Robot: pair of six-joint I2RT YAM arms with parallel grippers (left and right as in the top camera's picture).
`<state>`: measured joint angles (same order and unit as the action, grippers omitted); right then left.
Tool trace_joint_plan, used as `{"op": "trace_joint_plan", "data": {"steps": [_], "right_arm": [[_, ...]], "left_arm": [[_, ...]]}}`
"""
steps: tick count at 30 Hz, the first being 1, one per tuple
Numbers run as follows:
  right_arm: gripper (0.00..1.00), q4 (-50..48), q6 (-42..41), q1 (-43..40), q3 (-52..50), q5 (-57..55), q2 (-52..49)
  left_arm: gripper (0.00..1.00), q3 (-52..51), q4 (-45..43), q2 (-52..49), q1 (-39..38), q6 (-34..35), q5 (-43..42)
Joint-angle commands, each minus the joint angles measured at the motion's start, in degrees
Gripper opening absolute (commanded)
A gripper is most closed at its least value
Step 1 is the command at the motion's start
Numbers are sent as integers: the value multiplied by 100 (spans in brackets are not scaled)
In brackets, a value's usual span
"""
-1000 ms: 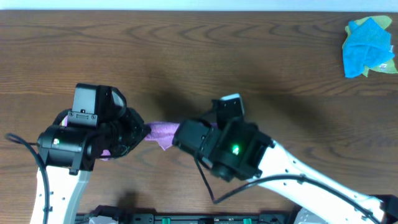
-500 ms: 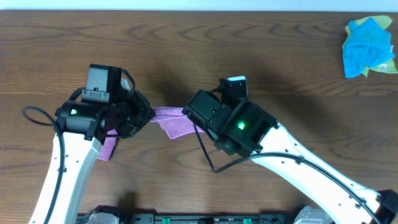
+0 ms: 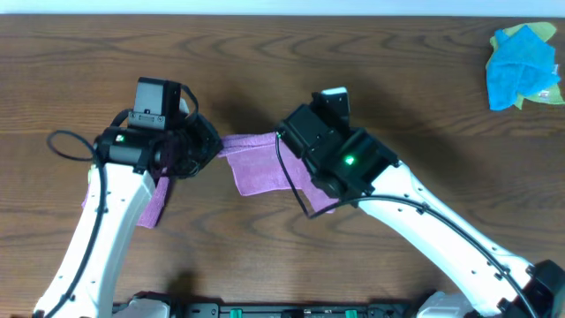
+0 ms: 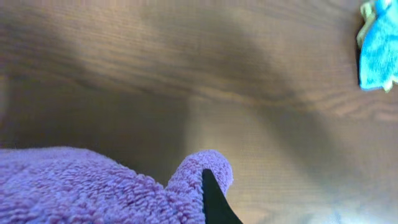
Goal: Fold the cloth
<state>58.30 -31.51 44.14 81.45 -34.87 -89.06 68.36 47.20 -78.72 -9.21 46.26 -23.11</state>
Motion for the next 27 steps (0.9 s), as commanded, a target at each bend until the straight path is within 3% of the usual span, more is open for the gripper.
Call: {"op": "trace_joint_plan", "data": {"steps": [1,16,27], "right_arm": [[1,-245,505,-225,-120,-254,-179],[1,-1425,1390,-586,-125,-219,-1182],[1,-2559,2470,-1014,-125,-221,-1606]], "left_arm": [[6,125,-164,-195,20,-131,330],[6,125,-1340,-1145,20,-216,426],[6,125,-2002,-1471,20,-221,675]]}}
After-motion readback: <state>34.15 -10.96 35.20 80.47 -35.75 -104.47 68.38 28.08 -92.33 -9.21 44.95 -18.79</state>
